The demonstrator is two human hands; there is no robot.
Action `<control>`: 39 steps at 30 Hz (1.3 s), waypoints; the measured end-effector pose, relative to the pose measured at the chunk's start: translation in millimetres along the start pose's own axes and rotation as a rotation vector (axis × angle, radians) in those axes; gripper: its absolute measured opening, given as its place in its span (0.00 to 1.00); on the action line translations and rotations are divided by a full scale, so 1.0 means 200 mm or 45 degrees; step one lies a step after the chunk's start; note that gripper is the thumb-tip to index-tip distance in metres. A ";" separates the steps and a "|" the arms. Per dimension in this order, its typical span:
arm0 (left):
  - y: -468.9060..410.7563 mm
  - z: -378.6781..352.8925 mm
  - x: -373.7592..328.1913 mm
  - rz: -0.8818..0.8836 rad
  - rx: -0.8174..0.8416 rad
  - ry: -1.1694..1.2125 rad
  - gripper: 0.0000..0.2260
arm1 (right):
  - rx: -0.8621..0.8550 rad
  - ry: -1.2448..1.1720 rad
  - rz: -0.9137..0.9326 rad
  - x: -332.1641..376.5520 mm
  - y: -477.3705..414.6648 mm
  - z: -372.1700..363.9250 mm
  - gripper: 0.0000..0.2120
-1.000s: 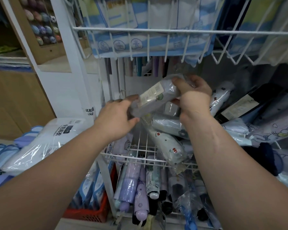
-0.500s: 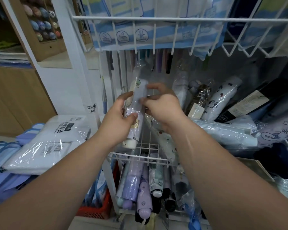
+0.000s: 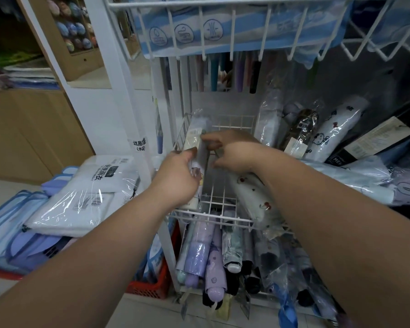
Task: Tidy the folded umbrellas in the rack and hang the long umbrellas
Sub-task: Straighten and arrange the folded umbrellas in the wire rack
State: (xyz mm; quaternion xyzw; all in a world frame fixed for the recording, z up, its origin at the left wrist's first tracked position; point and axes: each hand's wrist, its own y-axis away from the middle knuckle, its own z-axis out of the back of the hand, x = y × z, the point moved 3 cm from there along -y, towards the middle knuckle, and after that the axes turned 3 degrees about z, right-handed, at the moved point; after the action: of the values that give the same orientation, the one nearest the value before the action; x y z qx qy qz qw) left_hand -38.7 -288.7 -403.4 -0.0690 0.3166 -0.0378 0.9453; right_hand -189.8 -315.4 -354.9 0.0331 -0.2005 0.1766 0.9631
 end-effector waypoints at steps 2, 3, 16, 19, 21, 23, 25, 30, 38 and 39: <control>0.02 -0.01 -0.02 -0.031 0.025 -0.143 0.25 | -0.128 -0.125 -0.006 -0.02 0.00 0.02 0.30; 0.03 -0.02 -0.03 -0.026 0.061 -0.211 0.25 | -0.216 -0.190 -0.013 -0.04 0.01 0.03 0.27; -0.03 0.03 -0.09 -0.252 0.405 -1.029 0.31 | 0.081 0.280 -0.341 -0.09 0.19 0.23 0.28; -0.07 0.03 -0.10 -0.218 0.433 -1.048 0.27 | 0.123 0.225 -0.390 -0.10 0.19 0.24 0.34; -0.08 0.03 -0.12 -0.206 0.440 -1.071 0.26 | 0.164 0.268 -0.427 -0.11 0.19 0.25 0.34; -0.07 0.03 -0.14 -0.225 0.374 -1.027 0.25 | 0.212 0.259 -0.472 -0.12 0.21 0.25 0.29; -0.05 0.03 -0.15 -0.320 0.169 -0.799 0.23 | 0.277 0.320 -0.488 -0.12 0.24 0.26 0.23; 0.07 -0.04 -0.20 -0.104 0.202 0.391 0.16 | 0.251 0.561 -0.416 -0.10 0.36 0.31 0.32; 0.14 -0.23 -0.29 0.251 0.551 0.784 0.23 | 0.226 0.524 -0.383 -0.19 0.44 0.27 0.36; 0.15 -0.24 -0.31 0.285 0.563 0.817 0.24 | 0.226 0.531 -0.372 -0.19 0.45 0.28 0.36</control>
State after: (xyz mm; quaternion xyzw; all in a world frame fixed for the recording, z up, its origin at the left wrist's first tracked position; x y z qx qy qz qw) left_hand -115.5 -257.6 -409.7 0.1863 0.5853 -0.0216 0.7888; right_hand -273.8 -251.7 -319.9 0.1089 0.0254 0.0557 0.9922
